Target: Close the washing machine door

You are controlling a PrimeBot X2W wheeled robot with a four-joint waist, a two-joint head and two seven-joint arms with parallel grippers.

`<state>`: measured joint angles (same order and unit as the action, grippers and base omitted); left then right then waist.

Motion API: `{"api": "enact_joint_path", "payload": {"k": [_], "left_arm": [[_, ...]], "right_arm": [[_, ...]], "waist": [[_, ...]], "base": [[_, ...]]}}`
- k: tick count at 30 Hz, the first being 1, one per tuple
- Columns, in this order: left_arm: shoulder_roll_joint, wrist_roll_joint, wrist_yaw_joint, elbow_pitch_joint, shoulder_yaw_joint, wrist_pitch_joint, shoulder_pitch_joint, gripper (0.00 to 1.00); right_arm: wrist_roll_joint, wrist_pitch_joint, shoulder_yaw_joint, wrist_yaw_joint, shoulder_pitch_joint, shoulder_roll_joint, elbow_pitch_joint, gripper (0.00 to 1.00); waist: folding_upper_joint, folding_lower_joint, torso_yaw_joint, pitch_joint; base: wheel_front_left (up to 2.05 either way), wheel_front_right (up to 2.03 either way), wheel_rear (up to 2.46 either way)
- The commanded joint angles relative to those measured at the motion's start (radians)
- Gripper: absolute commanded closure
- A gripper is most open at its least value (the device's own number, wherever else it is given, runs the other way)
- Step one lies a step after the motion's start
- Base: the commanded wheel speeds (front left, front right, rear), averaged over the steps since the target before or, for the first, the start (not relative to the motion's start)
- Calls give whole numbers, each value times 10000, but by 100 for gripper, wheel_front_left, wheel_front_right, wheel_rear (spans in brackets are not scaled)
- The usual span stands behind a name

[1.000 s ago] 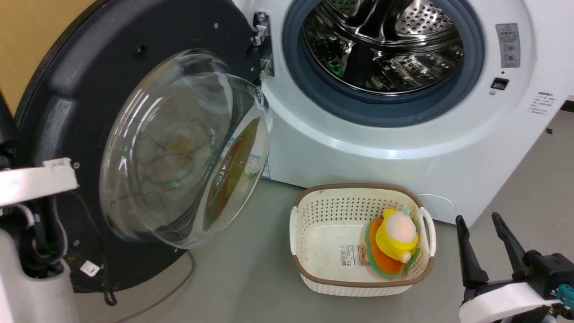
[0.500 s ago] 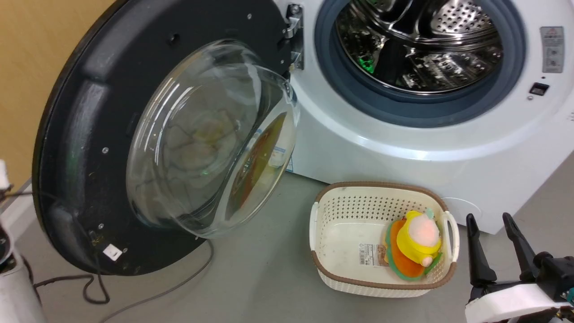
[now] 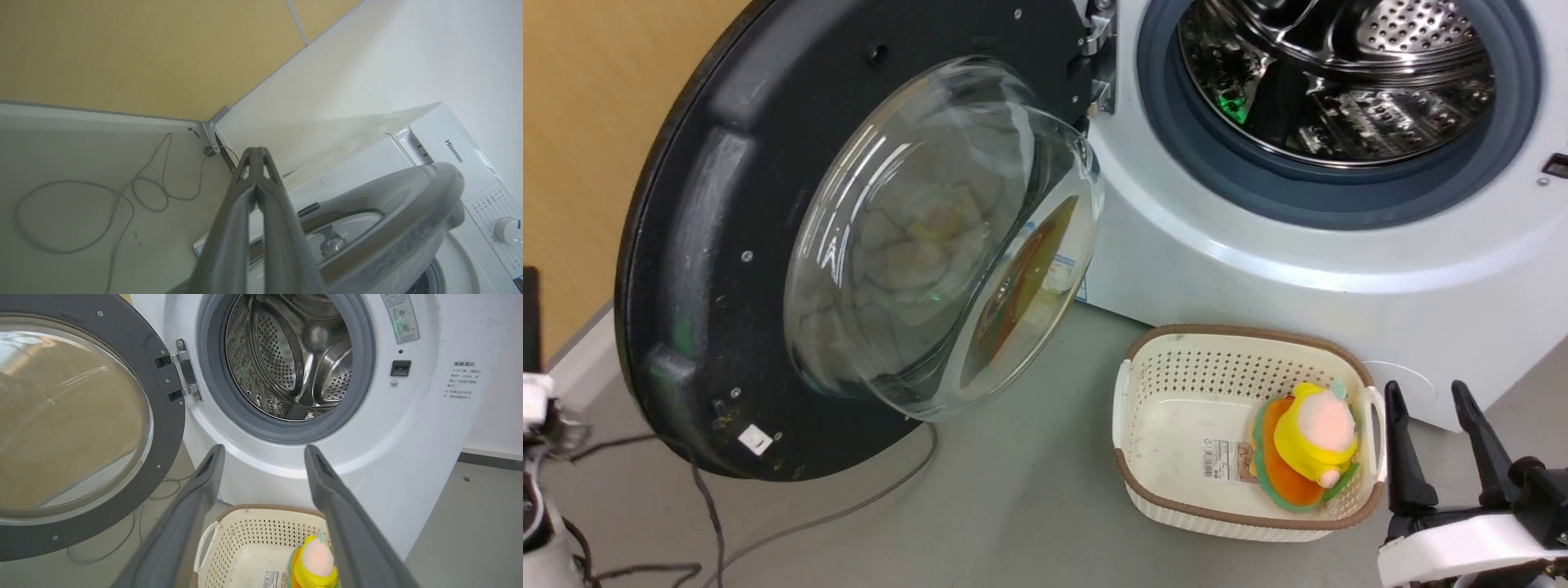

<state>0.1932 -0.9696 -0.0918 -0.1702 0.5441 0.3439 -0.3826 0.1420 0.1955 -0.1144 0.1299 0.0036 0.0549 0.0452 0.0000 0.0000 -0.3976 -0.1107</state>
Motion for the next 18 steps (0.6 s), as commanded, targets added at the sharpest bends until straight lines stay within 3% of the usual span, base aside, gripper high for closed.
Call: {"api": "enact_joint_path", "payload": {"k": [1,18], "left_arm": [[-37,-349,-85,-25,-31,167,177,100],[-355,-3420,-275,1257,-2327,2131,1901,100]], "right_arm": [[46,94,-50,6,-168,-37,34,0],[276,447,-296,7,-135,-43,55,0]], "waist": [[0,0,-68,-33],[0,0,-791,-136]], "base": [[0,0,0],[0,0,0]]}}
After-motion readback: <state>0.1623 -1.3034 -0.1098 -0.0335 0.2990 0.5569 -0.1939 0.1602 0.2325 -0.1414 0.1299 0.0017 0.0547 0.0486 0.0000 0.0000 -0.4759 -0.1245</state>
